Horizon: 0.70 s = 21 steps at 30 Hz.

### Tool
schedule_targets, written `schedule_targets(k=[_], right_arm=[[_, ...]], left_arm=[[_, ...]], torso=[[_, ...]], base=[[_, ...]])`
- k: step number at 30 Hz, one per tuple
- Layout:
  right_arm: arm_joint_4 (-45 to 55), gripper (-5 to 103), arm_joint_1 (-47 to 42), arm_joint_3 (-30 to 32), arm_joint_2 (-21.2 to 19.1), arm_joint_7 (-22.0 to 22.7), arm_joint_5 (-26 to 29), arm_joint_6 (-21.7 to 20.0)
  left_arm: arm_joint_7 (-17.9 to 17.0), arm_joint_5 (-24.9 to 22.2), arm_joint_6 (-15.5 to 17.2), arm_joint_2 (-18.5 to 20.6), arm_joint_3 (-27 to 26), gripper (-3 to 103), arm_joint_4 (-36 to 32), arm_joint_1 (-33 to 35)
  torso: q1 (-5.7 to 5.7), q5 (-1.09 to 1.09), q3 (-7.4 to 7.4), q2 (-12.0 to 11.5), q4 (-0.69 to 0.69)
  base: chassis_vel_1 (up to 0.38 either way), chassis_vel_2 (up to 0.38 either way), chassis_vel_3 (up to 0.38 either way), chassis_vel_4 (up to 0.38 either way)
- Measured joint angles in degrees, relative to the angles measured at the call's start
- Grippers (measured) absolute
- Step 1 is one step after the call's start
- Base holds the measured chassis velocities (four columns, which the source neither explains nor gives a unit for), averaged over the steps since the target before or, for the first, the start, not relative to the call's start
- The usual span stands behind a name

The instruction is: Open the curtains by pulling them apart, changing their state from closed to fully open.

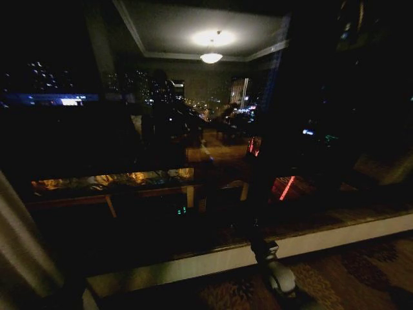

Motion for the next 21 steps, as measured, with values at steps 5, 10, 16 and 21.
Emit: schedule_targets(k=[5,10,16,21], right_arm=[[0.0,100,0.0,0.0,0.0,0.0,0.0,0.0],[0.0,100,0.0,0.0,0.0,0.0,0.0,0.0],[0.0,100,0.0,0.0,0.0,0.0,0.0,0.0],[0.0,100,0.0,0.0,0.0,0.0,0.0,0.0]], left_arm=[[0.0,0.0,0.0,0.0,0.0,100,0.0,0.0],[0.0,0.0,0.0,0.0,0.0,100,0.0,0.0],[0.02,0.0,-0.01,0.0,0.01,100,0.0,0.0],[0.03,0.0,-0.01,0.0,0.01,100,0.0,-0.01]], torso=[[0.0,0.01,0.0,0.0,0.01],[-0.01,0.01,0.0,0.0,0.0],[0.0,0.01,0.0,0.01,0.0],[0.0,0.01,0.0,0.01,0.01]], base=[[-0.263,-0.26,0.261,0.276],[-0.323,-0.328,0.305,0.322],[-0.363,-0.369,0.349,0.364],[-0.359,-0.356,0.364,0.364]])
